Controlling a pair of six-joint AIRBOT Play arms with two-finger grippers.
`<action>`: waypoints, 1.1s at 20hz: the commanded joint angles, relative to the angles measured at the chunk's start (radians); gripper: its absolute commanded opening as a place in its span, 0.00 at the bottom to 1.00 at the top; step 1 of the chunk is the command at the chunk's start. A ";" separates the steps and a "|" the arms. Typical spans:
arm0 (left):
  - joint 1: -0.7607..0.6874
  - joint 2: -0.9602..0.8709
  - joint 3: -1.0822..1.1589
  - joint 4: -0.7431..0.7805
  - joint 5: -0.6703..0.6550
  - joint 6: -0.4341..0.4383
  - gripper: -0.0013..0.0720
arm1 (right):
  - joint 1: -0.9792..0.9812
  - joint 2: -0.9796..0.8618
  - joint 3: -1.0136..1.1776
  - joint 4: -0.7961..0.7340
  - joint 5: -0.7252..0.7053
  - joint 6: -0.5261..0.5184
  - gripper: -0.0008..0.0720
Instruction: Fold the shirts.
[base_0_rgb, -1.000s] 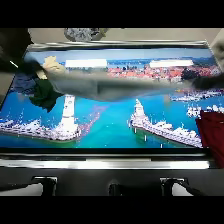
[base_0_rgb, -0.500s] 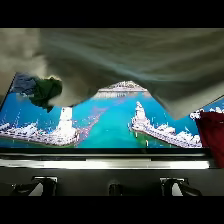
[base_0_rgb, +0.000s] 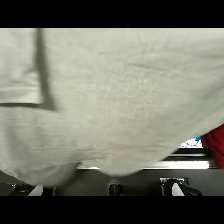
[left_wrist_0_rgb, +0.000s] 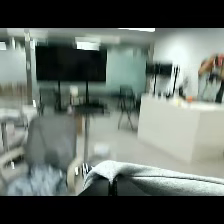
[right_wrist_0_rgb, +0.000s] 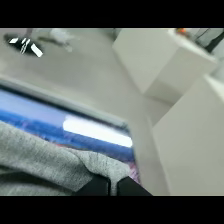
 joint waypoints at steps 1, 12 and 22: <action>0.000 -0.181 -0.005 0.007 -0.233 -0.018 0.06 | 0.000 -0.247 -0.020 0.087 0.251 -0.023 0.07; -0.064 -0.952 -0.127 -0.009 -0.046 0.000 0.06 | 0.181 -0.985 -0.059 0.011 -0.175 0.193 0.07; -0.074 -1.014 -0.121 -0.014 0.099 0.000 0.06 | 0.181 -1.016 -0.060 0.012 -0.257 0.199 0.07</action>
